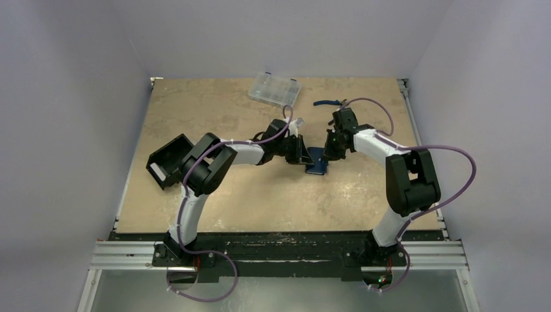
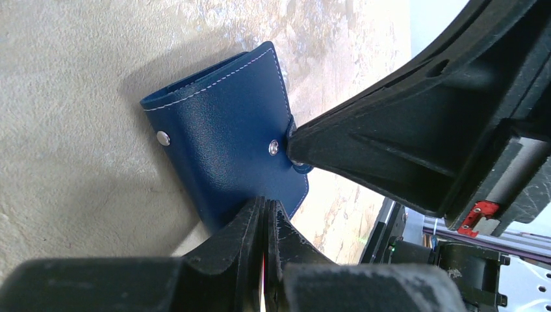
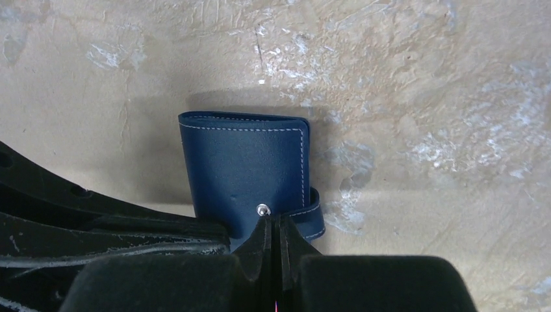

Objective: Put the credit cards into the card holder
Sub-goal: Close the card holder at the center of the board.

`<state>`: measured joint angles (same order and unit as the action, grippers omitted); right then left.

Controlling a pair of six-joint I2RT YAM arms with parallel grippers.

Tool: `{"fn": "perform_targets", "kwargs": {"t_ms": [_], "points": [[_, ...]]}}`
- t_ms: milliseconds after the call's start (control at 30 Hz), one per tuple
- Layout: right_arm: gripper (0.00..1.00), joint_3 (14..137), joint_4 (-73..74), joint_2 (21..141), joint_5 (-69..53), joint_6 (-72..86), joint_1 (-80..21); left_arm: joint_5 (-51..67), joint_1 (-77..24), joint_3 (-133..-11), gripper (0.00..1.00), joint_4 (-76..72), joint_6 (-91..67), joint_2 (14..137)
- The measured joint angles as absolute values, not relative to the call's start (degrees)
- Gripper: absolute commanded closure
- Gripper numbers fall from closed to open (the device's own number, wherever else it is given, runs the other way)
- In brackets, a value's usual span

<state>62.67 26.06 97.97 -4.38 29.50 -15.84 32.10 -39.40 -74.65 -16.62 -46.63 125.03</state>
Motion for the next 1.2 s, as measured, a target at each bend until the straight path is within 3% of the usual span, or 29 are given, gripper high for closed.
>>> {"fn": "perform_targets", "kwargs": {"t_ms": [1067, 1200], "points": [[1.00, 66.81, 25.98, 102.50, -6.22, 28.45, -15.68, 32.29, -39.83, -74.67, 0.99, -17.12, -46.68, 125.25], [0.88, 66.85, 25.96, 102.50, -6.61, 28.08, -15.68, 32.73, -39.83, -74.67, 0.98, -17.34, -46.96, 125.27]]}}
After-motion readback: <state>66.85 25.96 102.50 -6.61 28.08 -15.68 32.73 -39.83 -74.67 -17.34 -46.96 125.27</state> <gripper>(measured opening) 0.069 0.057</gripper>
